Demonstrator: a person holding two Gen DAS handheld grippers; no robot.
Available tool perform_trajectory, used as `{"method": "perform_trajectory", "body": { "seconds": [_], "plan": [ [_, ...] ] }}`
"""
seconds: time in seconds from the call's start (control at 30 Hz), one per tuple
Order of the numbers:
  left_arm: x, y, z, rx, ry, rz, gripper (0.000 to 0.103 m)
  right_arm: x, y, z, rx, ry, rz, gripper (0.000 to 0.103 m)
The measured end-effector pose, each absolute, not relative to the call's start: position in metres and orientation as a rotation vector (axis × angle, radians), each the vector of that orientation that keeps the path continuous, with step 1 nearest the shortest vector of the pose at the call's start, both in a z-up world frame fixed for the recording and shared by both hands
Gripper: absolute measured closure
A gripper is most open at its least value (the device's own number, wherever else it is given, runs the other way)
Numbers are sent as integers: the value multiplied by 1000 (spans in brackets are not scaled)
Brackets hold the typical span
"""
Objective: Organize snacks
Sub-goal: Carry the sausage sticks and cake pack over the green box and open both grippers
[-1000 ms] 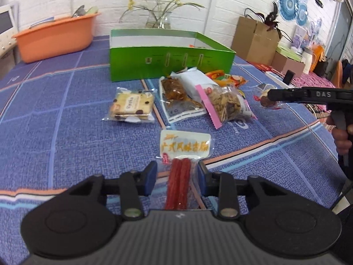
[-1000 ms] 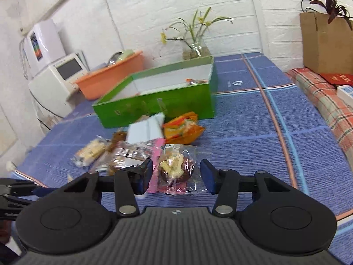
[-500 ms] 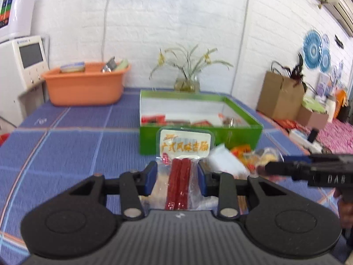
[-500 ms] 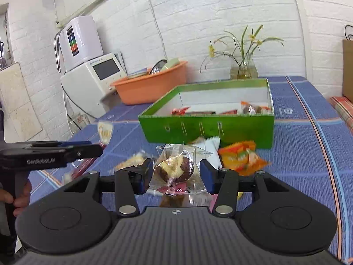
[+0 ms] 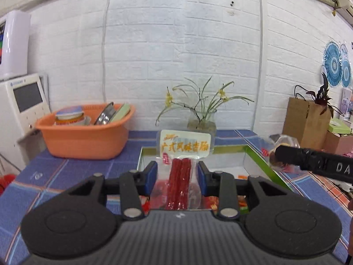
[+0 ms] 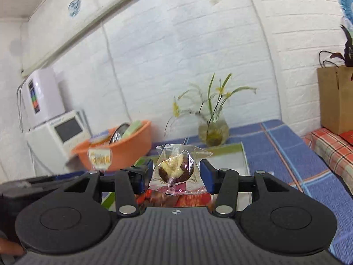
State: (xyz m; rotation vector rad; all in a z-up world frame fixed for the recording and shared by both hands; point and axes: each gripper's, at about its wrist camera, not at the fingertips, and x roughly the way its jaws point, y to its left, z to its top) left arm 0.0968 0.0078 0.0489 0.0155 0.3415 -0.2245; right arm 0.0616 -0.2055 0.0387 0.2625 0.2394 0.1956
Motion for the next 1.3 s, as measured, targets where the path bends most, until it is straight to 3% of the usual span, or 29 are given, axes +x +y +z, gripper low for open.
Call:
{"method": "perform_trajectory", "body": {
  "seconds": [0.3, 0.57, 1.17, 1.3],
  "plan": [
    [132, -13, 42, 15, 313, -221, 68, 88, -214, 41, 258, 179, 105, 22],
    [165, -18, 15, -36, 365, -217, 68, 126, -222, 18, 366, 294, 176, 22],
    [172, -17, 0, 25, 377, -211, 63, 142, -206, -7, 289, 392, 158, 21],
    [174, -19, -4, 29, 382, -208, 59, 147, -208, -12, 287, 414, 168, 16]
  ]
}}
